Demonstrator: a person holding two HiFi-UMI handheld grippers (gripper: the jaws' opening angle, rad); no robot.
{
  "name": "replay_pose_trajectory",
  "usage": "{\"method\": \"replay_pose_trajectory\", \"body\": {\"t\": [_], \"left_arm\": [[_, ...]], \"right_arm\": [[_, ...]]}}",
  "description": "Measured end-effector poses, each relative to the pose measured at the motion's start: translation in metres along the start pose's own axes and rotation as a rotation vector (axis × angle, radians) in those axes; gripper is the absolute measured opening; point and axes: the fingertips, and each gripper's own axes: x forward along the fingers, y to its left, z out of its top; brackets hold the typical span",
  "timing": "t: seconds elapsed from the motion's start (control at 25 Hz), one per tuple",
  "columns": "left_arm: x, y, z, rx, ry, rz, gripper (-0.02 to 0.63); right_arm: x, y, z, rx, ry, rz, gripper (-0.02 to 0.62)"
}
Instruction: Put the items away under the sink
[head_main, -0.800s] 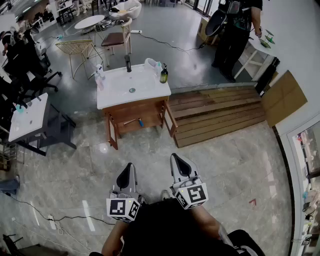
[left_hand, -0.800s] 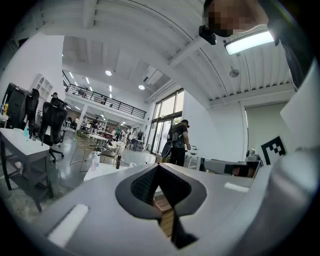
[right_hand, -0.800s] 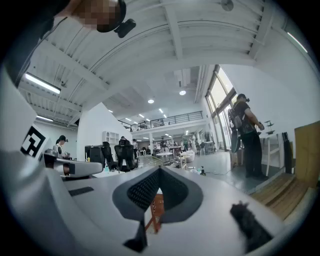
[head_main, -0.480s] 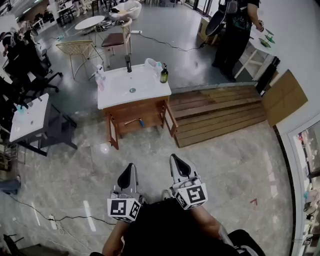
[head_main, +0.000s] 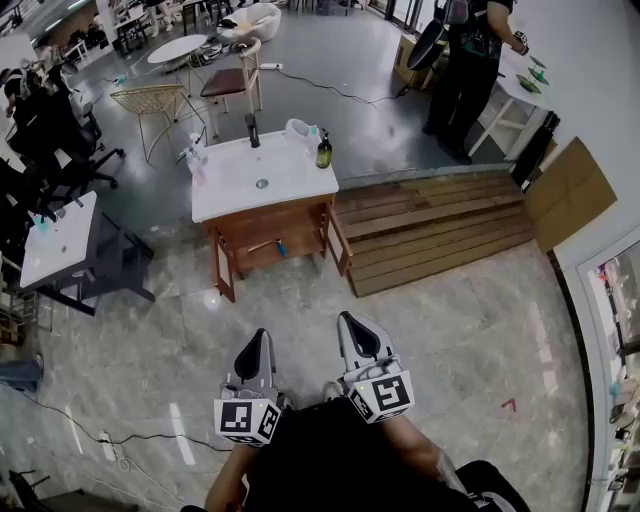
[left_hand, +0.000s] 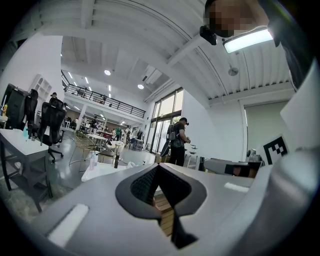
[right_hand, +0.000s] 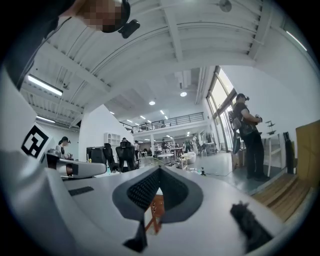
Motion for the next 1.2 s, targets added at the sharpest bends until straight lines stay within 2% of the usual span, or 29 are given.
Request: {"method": "replay_pose_trajectory", "body": {"t": [0.2,0.64,0.96,1.2], "left_arm": [[0.016,-0.018,-0.005,0.001,0.017,-0.009,0.006],[0.042,-0.037,-0.014,-0.007,0.034,0.045,0.006],[0.084,-0.007,-0.021,-0.023,0.036,0.047,0.006],[0.134,0.042,-0.009,-0.055,0.02,0.02,0.006]], "right_arm": [[-0.002,-0.021,-0.003,-0.003,0.013,0.01,0.014],[0.009,-0.061,-0.02,0.012,0.025,0.07,0.014],[0.055,-0.079,-0.022,0.002,0.03,0.055,0.015],[0.113,-0.085,-0.022,-0.039,0.049,0.027,0.014]]}}
